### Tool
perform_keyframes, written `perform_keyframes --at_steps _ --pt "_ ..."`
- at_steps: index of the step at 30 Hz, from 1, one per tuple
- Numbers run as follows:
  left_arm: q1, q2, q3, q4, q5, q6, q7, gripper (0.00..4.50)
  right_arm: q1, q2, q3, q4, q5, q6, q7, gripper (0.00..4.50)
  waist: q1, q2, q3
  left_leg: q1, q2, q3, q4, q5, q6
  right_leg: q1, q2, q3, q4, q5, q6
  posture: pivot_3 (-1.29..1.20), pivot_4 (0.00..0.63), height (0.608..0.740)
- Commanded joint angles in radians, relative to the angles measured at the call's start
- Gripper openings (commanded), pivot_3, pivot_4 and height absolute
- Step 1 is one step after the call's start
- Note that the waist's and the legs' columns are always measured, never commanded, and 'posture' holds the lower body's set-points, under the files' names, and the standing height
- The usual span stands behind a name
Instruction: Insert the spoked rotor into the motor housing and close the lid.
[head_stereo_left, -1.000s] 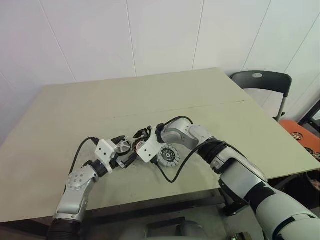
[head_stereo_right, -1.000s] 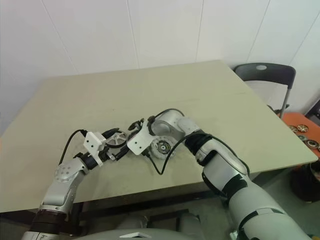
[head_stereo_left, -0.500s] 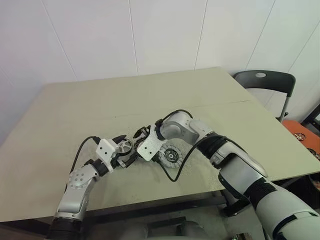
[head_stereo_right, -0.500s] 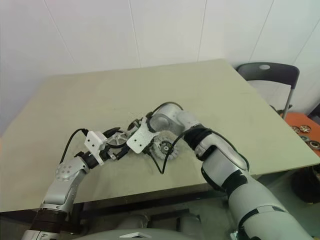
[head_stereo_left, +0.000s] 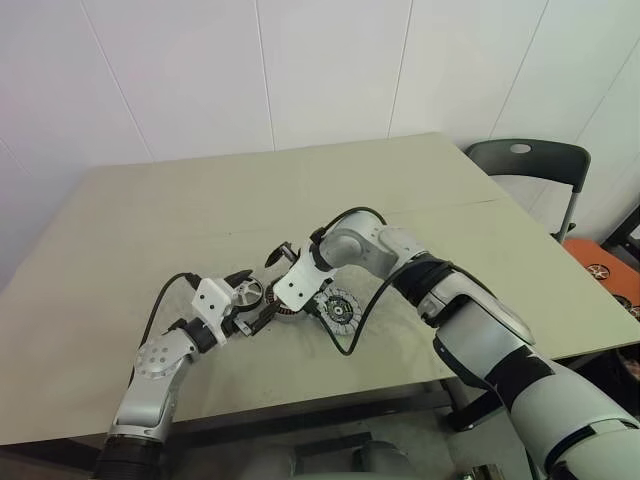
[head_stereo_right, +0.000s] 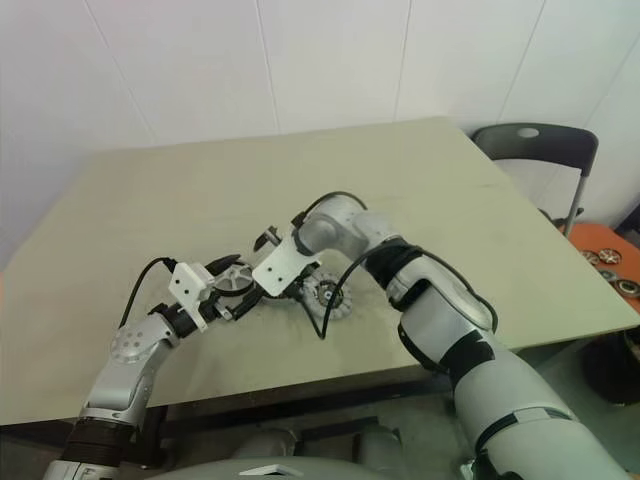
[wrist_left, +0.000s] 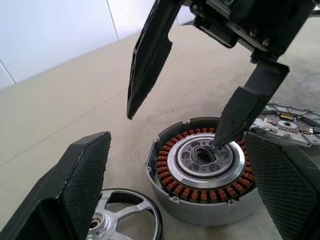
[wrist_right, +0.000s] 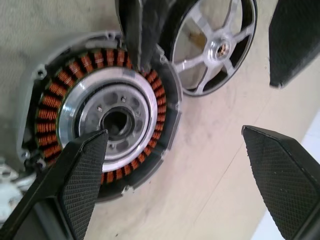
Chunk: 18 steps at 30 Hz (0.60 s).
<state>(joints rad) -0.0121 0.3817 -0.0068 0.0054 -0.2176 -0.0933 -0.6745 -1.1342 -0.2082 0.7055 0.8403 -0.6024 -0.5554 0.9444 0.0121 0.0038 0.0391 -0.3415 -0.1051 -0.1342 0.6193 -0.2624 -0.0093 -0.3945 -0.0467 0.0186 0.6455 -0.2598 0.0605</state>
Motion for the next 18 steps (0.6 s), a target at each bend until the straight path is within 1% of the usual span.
perform_keyframes --at_steps 1,2,5,6,7,10,14,16,18 --pt "-0.014 0.000 0.002 -0.016 0.002 -0.015 0.002 4.50 -0.048 -0.006 -0.062 -0.015 0.085 0.001 0.063 4.49 0.000 0.000 0.000 0.000 0.000 0.000 0.000 0.000 0.000 0.000 0.000 0.000 0.000 0.000 0.000 0.00 0.000 0.740" --pt "-0.015 0.000 0.002 -0.015 0.002 -0.015 0.002 4.50 -0.048 -0.002 -0.076 -0.019 0.108 0.007 0.077 4.49 0.000 0.000 0.000 0.000 0.000 0.000 -0.001 0.000 0.000 0.000 0.000 0.000 0.000 0.000 0.000 0.00 0.000 0.740" --pt "-0.014 -0.002 0.001 -0.017 0.003 -0.015 0.003 4.50 -0.043 0.034 -0.138 -0.008 0.169 0.052 0.045 4.49 -0.002 0.000 0.000 0.000 0.000 0.000 -0.003 0.000 0.000 -0.001 0.000 0.000 0.000 0.001 0.001 0.00 0.000 0.740" --pt "-0.014 -0.002 0.002 -0.017 0.003 -0.015 0.004 4.50 -0.040 0.042 -0.151 -0.004 0.182 0.065 0.039 4.08 -0.003 0.000 0.000 0.000 0.000 0.000 -0.003 0.000 0.000 -0.002 0.000 0.001 0.000 0.001 0.001 0.00 0.000 0.740" --pt "-0.013 -0.002 0.002 -0.018 0.003 -0.015 0.004 4.50 -0.027 0.039 -0.155 0.003 0.186 0.072 0.041 3.91 -0.002 0.000 0.000 0.000 0.000 0.000 -0.004 0.000 0.000 -0.002 0.000 0.001 0.000 0.001 0.001 0.00 0.000 0.740" --pt "-0.008 0.000 0.004 -0.021 0.003 -0.016 0.005 4.50 0.019 0.043 -0.182 0.010 0.223 0.114 0.044 2.90 0.002 -0.001 0.000 0.000 0.001 0.000 -0.005 0.000 -0.001 -0.003 0.000 0.001 0.000 0.000 0.000 0.00 0.000 0.740" --pt "0.001 0.005 0.013 -0.027 -0.001 -0.017 0.007 4.50 0.115 0.087 -0.326 0.020 0.402 0.307 0.073 1.55 0.000 -0.001 0.000 -0.001 0.000 0.000 -0.005 0.000 -0.001 -0.002 0.000 0.001 0.000 0.000 0.000 0.00 0.000 0.740" --pt "0.004 0.009 0.032 -0.034 -0.017 -0.013 0.008 4.50 0.140 0.087 -0.374 0.025 0.440 0.370 0.048 0.94 0.000 0.000 0.000 -0.001 0.000 0.000 -0.005 0.000 -0.001 -0.003 0.000 0.002 0.000 0.000 0.000 0.00 0.000 0.740" --pt "0.007 0.023 0.065 -0.048 -0.052 0.002 0.000 4.50 0.182 0.088 -0.432 0.018 0.496 0.448 0.028 0.23 0.000 0.000 0.000 -0.001 0.000 0.000 -0.005 0.000 -0.001 -0.003 0.000 0.001 0.001 0.000 0.000 0.00 0.000 0.740"
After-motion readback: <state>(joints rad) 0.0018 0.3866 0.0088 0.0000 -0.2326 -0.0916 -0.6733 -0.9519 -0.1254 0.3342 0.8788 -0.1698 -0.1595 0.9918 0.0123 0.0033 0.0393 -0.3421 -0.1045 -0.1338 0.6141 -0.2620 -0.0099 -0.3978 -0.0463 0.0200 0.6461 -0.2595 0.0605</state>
